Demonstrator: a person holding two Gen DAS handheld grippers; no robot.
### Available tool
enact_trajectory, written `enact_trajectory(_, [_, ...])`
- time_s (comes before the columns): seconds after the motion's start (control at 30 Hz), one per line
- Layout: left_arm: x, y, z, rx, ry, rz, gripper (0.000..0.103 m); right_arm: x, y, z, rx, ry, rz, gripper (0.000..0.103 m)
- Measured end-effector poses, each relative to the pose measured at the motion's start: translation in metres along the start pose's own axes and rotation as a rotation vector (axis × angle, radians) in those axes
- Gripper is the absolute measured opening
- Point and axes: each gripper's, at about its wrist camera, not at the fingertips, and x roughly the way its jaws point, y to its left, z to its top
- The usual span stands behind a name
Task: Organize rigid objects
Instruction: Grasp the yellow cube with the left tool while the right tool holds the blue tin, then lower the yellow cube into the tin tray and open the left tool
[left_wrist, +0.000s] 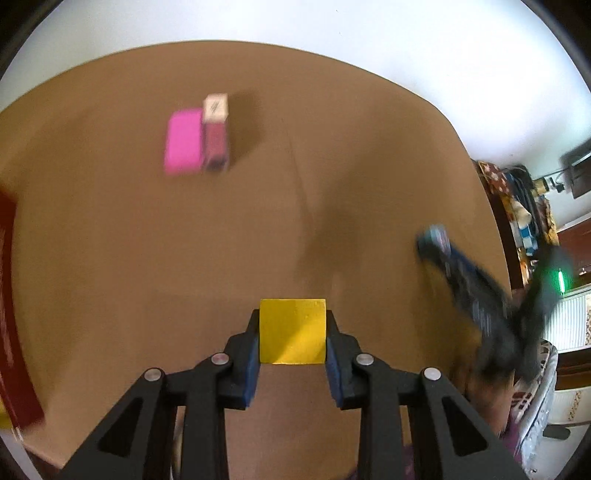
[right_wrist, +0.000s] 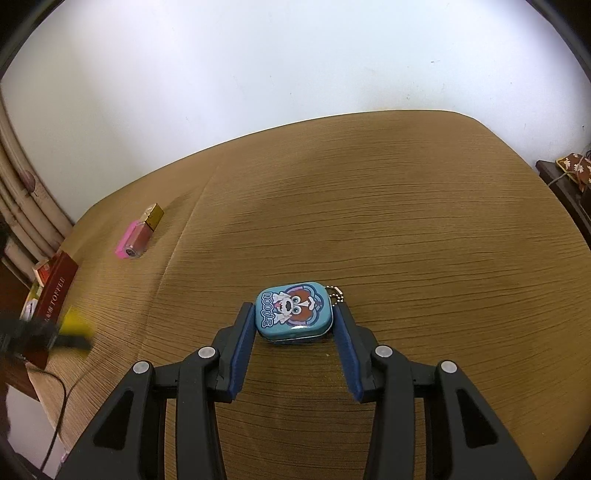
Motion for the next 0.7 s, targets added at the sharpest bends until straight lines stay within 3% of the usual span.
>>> enact_trajectory(0.07, [-0.013, 0.01, -0.029, -0.001, -0.006, 0.01, 0.03, 0.001, 0.003, -0.001, -0.005, 0.002, -0.007, 0.04])
enact_trajectory(0.17, [-0.036, 0.026, -0.046, -0.04, -0.006, -0.005, 0.03, 0.003, 0.007, -0.001, -0.013, 0.004, -0.016, 0.04])
enact_trajectory(0.3, [-0.079, 0.087, -0.057, -0.187, -0.036, 0.0, 0.03, 0.006, 0.011, -0.001, -0.019, 0.006, -0.024, 0.04])
enact_trajectory(0.5, [-0.148, 0.197, -0.035, -0.353, -0.193, 0.239, 0.03, 0.011, 0.016, 0.0, -0.028, 0.009, -0.036, 0.04])
enact_trajectory(0.7, [-0.157, 0.274, -0.007, -0.405, -0.222, 0.399, 0.03, 0.017, 0.022, -0.001, -0.034, 0.011, -0.038, 0.04])
